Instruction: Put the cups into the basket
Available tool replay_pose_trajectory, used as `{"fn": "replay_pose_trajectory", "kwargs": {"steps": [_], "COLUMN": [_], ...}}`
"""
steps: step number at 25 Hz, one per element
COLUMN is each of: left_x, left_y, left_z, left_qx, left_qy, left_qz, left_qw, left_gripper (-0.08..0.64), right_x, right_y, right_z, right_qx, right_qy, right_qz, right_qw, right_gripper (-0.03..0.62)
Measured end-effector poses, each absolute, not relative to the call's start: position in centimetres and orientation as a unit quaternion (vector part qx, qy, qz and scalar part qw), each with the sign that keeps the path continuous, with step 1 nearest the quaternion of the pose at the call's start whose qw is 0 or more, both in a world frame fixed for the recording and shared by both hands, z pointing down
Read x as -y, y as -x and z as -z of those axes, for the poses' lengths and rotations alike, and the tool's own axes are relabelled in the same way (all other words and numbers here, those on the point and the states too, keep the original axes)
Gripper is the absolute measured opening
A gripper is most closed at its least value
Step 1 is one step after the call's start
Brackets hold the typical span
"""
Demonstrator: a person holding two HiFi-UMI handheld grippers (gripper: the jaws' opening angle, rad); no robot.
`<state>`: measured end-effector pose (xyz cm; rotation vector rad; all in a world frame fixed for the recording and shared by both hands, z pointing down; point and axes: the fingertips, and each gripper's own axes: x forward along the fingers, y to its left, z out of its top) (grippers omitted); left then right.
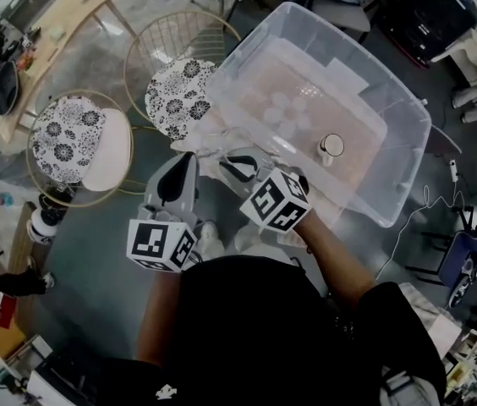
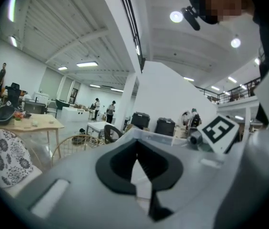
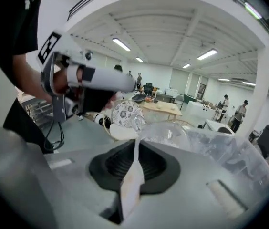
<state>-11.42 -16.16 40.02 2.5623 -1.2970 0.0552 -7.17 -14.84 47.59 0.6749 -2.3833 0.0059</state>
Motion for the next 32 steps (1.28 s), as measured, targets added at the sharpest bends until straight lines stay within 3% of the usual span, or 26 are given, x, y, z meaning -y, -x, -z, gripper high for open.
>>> {"fn": "replay_pose_trajectory", "kwargs": {"steps": [11,32], "left_x": [17.4,17.9], "left_y": [7.6,3.1], "left_z": [-38.8,-39.9], "left_qx": [0.414,0.421], "left_qy": [-0.901,-0.897], "left_qz": [-0.007,-0.021], "left_qw": [0.125,0.131], "left_gripper": [0.006,0.006], "right_x": [19.7,26.7], "right_y": [0.8,-9.8], "right_z": [-38.4,-47.1], "right_qx": [0.903,0.865], "right_qy": [-0.357,-0.374], "right_qz": [0.009,-0.065], "right_qw": [0.238,0.327], "right_gripper": [0.028,0.029]}}
